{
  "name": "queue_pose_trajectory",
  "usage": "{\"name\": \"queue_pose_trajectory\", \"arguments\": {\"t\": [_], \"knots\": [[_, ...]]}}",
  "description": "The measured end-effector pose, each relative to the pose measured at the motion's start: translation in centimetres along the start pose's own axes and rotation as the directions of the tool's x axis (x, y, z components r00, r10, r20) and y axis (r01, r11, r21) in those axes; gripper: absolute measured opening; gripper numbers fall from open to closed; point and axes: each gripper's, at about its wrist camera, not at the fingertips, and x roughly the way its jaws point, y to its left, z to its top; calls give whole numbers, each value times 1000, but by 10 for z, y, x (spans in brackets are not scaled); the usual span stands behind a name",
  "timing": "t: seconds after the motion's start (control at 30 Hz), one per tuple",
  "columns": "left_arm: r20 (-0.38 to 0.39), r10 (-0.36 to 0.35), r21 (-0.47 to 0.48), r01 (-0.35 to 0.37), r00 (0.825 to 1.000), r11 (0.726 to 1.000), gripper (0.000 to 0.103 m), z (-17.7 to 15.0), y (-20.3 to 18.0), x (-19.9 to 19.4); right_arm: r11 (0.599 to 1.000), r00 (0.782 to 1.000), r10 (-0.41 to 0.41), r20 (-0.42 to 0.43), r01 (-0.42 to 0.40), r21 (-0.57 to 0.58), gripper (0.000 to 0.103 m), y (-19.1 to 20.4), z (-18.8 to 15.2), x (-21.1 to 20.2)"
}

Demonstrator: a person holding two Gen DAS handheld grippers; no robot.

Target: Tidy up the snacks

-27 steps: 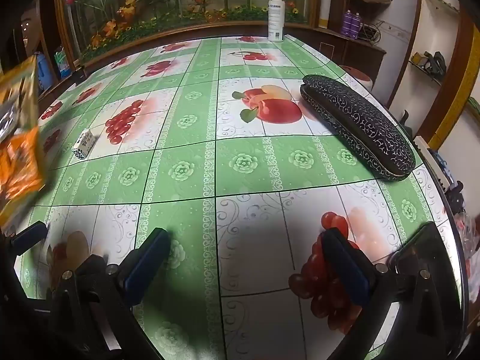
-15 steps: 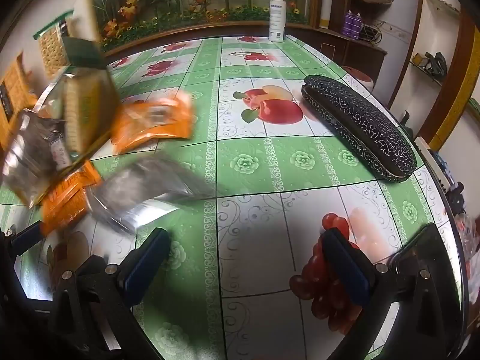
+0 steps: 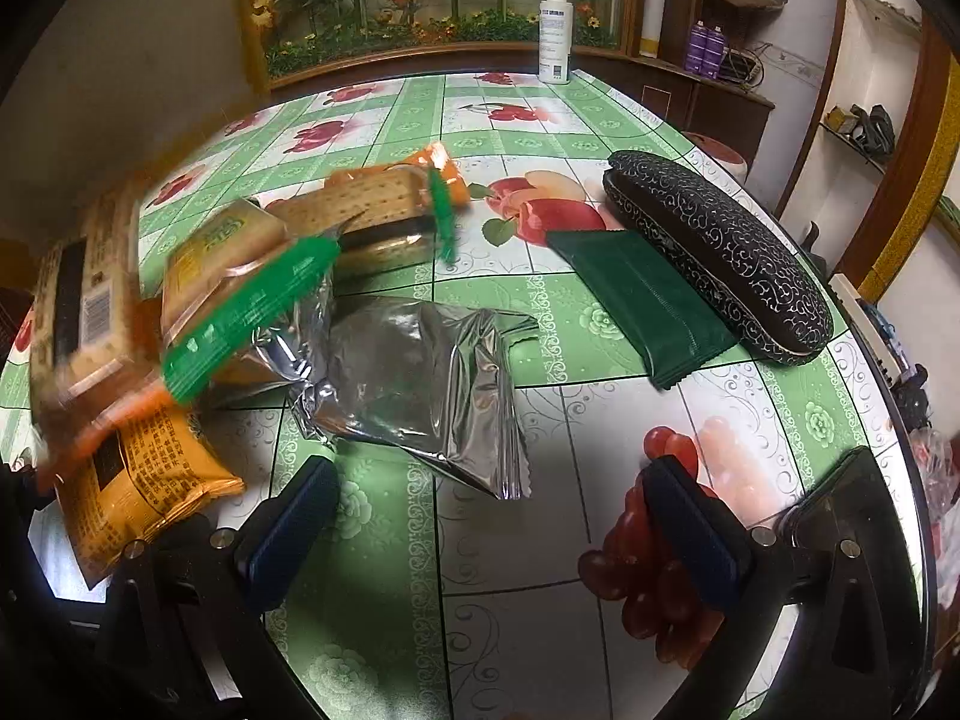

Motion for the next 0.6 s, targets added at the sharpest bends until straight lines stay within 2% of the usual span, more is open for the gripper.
{"name": "queue_pose_trajectory", "arguments": {"t": [0.6], "knots": [[0,0,0,0,1000,1000,103,0,-1,1,1000,1000,0,-1,0,0,103,0,0,0]]}}
